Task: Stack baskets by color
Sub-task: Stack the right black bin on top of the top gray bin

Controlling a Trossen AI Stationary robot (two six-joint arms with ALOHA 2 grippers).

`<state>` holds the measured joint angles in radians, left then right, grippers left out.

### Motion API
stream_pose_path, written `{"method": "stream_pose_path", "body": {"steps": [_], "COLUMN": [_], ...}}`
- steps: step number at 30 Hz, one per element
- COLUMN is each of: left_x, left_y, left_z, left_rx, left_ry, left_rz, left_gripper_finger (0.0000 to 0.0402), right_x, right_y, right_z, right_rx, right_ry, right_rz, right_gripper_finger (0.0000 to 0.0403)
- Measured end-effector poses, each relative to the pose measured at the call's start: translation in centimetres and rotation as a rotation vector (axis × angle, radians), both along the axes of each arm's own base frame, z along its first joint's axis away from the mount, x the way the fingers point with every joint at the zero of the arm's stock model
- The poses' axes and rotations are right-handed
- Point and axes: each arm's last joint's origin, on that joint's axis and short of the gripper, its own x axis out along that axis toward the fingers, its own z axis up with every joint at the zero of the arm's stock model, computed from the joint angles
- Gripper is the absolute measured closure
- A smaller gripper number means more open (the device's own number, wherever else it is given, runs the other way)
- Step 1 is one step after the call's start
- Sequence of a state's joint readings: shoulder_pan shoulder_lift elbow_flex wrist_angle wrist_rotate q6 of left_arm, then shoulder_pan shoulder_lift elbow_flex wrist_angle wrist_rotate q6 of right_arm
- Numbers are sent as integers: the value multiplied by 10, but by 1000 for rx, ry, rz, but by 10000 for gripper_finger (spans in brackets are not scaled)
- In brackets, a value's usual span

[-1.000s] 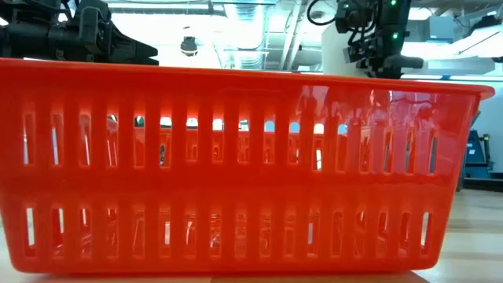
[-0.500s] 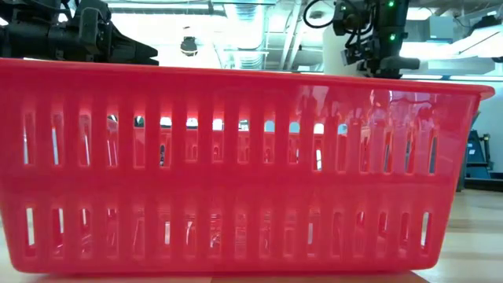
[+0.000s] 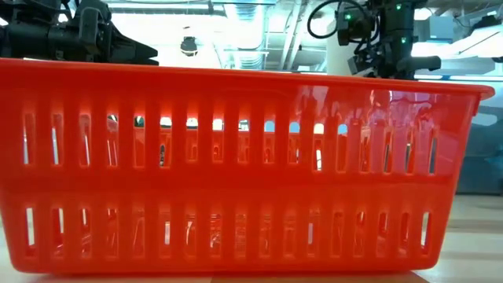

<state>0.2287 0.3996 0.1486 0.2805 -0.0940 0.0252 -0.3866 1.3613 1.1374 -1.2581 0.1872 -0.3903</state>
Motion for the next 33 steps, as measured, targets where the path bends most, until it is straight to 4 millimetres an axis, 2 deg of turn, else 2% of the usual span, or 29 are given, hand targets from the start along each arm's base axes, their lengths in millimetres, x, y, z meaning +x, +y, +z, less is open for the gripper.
{"method": "stream_pose_path", "body": {"steps": [9,19,26,30,33], "left_x": [0,0,0,0,0], "left_y": [0,0,0,0,0], "left_z": [0,0,0,0,0], "left_rx": [-22,-25,-22,-21,-21], "left_ry": [-9,-10,-10,-10,-9], "left_rz": [-1,-2,-2,-1,-1], "left_gripper_finger": [150,150,150,150,150], "right_x": [0,-1,-1,-1,-1], "right_y": [1,2,3,3,3], "right_z": [0,0,0,0,0], "right_rx": [57,66,69,69,69], "right_ry": [-20,-8,-6,-3,-2], "right_rz": [-17,-13,9,32,34], "right_gripper_finger": [394,333,306,306,329]}}
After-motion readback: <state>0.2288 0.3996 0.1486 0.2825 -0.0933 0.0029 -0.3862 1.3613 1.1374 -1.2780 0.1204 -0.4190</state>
